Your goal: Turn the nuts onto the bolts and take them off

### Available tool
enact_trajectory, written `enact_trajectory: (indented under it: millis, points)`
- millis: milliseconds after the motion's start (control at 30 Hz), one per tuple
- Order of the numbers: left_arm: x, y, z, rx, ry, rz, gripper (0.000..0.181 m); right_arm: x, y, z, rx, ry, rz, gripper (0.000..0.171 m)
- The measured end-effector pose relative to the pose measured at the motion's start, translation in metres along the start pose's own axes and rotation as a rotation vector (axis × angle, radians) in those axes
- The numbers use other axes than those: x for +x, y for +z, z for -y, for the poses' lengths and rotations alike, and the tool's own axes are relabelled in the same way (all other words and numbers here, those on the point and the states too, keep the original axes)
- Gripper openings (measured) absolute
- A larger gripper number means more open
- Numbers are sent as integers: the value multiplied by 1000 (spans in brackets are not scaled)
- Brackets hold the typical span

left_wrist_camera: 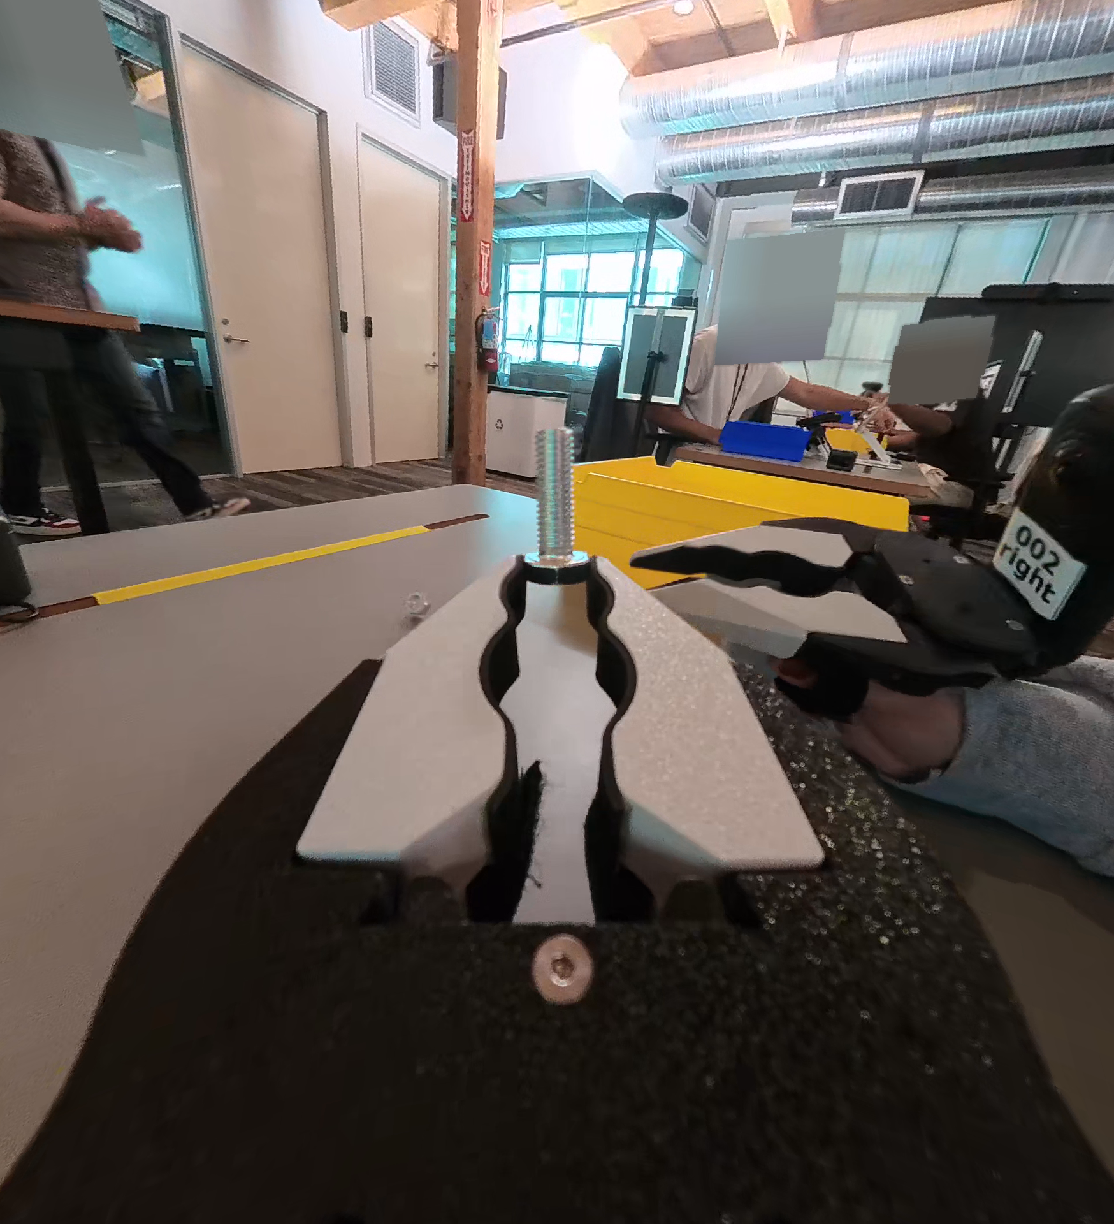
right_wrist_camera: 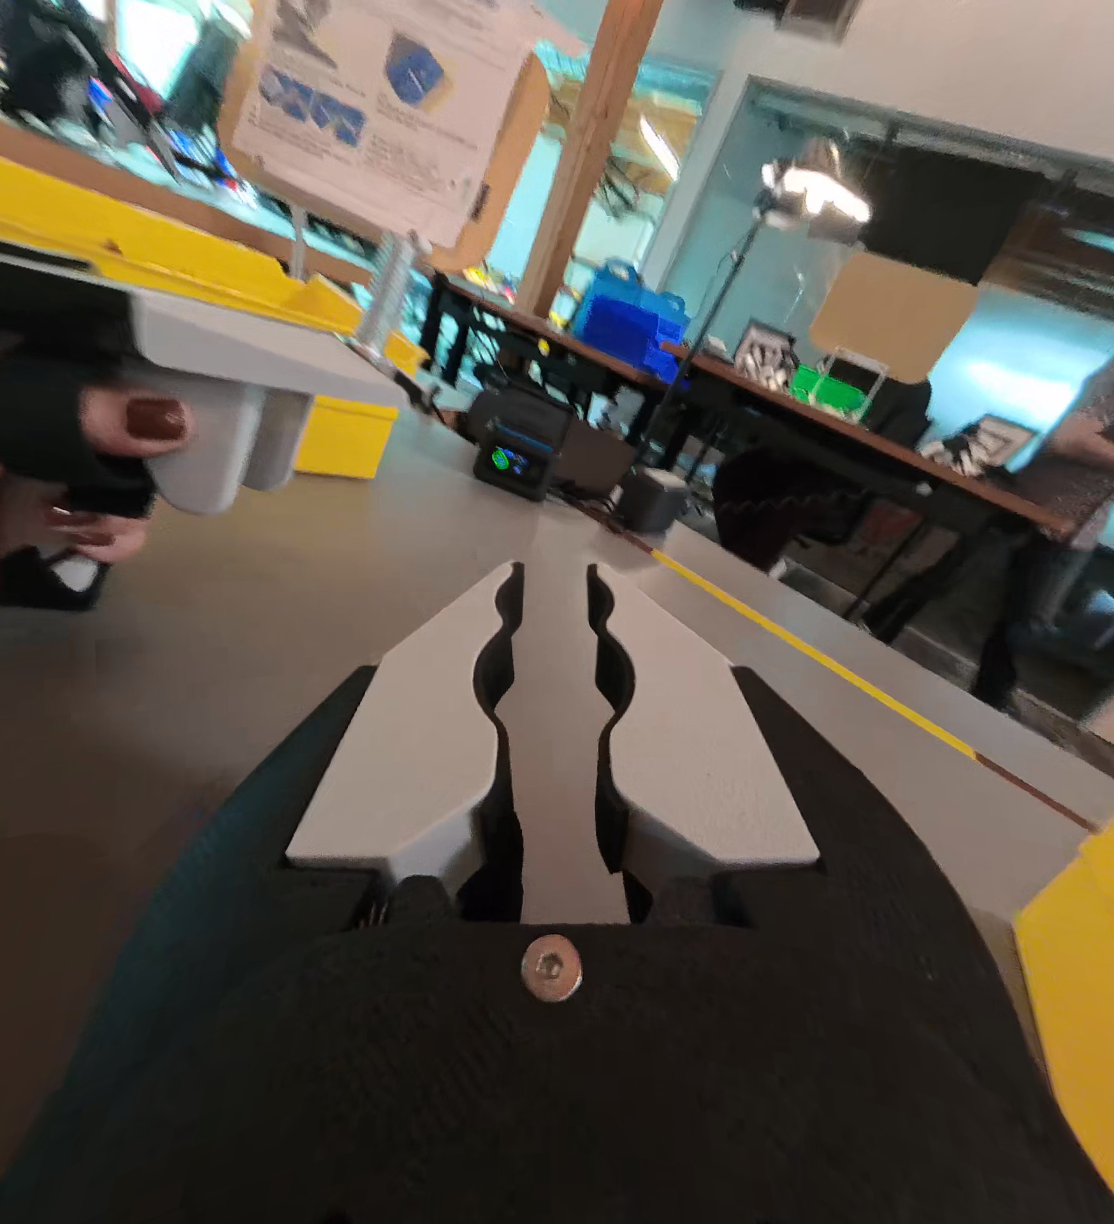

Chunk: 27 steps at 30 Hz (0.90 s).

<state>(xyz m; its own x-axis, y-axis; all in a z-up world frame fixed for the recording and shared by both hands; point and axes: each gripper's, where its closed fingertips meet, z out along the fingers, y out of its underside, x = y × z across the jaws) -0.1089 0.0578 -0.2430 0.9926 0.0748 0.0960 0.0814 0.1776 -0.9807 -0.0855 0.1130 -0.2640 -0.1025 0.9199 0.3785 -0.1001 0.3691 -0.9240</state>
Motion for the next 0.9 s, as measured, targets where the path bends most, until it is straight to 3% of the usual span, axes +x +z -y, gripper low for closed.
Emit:
enact_trajectory:
  millis: [400, 667, 900]
  points:
    - [-43, 38, -8, -31, 134, 139, 15, 107, 74, -146, -708, 379, -117, 38]
    - [-75, 75, -11, -26, 125, 134, 15, 139, 99, -168, -749, 413, -130, 40]
    - [-82, 74, -4, 27, 38, 114, 15, 148, 119, -177, -775, 391, -102, 37]
